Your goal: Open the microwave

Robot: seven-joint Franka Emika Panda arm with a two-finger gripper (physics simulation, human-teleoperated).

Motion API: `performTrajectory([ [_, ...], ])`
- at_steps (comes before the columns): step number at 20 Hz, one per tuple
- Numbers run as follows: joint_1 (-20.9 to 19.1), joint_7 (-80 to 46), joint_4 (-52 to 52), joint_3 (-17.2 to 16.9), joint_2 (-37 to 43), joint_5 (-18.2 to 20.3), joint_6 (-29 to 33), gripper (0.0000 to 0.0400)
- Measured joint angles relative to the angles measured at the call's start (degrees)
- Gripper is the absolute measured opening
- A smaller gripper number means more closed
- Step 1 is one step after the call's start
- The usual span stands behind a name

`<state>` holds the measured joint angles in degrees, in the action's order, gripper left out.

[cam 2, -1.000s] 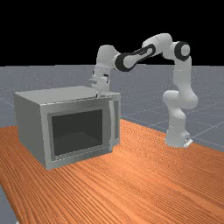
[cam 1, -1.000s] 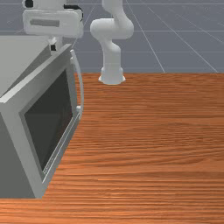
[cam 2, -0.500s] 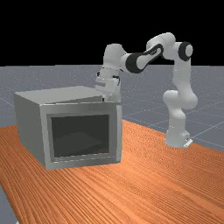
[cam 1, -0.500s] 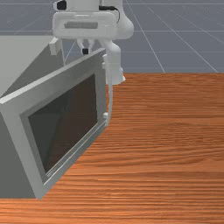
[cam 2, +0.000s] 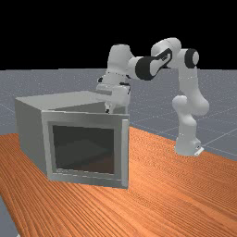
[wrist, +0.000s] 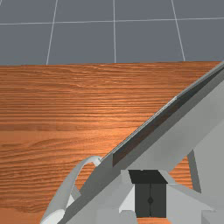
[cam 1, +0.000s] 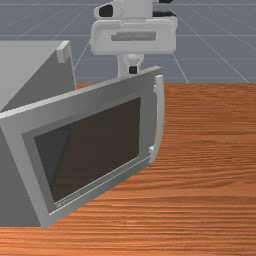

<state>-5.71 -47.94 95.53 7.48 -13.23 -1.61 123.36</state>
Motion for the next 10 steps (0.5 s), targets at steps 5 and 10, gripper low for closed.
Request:
performTrajectory([
  [5,1.43,-0.48,-8.94,0.51,-6.73,-0.98,-0.30,0.0000],
  [10,2.69,-0.54,-18.06,0.10,-12.68,-1.92,-4.07,0.0000],
])
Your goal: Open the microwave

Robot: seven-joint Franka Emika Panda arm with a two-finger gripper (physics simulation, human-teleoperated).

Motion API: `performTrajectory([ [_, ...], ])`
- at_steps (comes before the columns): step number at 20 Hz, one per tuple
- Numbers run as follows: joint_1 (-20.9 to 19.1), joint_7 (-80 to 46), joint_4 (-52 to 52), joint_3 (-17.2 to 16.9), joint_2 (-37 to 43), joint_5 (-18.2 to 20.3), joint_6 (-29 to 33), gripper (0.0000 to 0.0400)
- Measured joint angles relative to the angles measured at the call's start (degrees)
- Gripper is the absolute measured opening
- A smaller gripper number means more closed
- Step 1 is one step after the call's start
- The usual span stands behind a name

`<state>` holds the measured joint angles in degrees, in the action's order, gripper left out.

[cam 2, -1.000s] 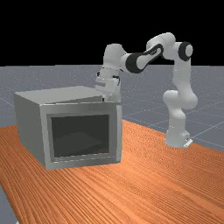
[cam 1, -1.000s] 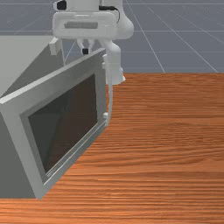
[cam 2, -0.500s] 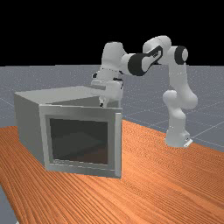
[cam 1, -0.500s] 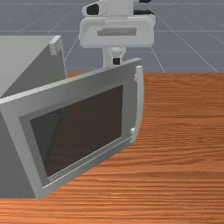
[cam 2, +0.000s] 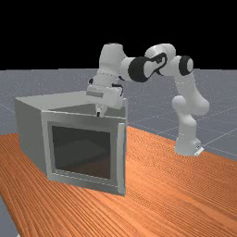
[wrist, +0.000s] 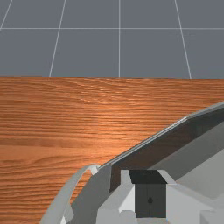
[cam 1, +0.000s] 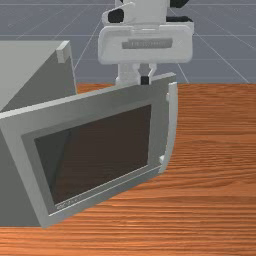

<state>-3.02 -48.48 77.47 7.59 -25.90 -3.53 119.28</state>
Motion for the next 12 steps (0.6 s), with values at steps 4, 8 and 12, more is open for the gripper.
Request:
performTrajectory([
  [4,-0.77,0.99,-0.09,-0.48,2.00,0.31,-11.04,0.0001],
  [8,-1.71,1.06,0.58,-1.05,6.09,0.56,-16.66,0.0000],
  [12,-2.48,0.09,-1.24,-2.44,-2.30,-1.07,-12.41,0.0001],
])
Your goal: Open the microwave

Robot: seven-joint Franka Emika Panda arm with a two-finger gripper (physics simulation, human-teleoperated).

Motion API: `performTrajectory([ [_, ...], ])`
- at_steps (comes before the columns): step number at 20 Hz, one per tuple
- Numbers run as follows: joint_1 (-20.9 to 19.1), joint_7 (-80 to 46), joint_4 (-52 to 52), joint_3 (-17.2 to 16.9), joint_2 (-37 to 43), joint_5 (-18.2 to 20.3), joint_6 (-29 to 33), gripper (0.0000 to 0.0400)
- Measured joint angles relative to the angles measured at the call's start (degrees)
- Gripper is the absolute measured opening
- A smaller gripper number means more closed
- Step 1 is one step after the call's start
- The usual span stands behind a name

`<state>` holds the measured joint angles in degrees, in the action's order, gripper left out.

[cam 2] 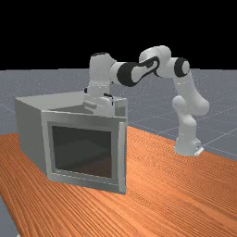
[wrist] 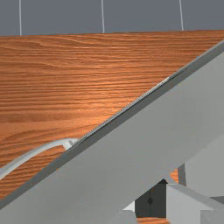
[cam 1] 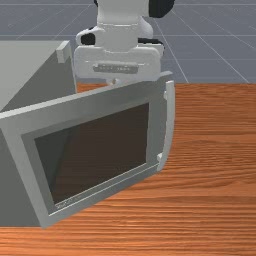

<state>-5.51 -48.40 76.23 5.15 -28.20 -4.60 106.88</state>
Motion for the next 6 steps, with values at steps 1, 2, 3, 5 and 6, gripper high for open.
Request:
performTrajectory([
  [1,0.02,-0.06,-0.21,0.10,-0.24,-0.11,0.74,0.0001],
  [2,0.07,-0.27,-0.07,0.17,-0.26,-0.22,1.68,0.0002],
  [3,0.04,-0.47,0.21,0.26,-0.18,-0.21,2.46,0.0001],
  [5,0.05,-0.81,1.07,0.33,0.26,-0.54,3.89,0.0000],
  [6,0.42,-0.93,-0.88,0.38,-1.00,-0.84,3.43,0.0000],
])
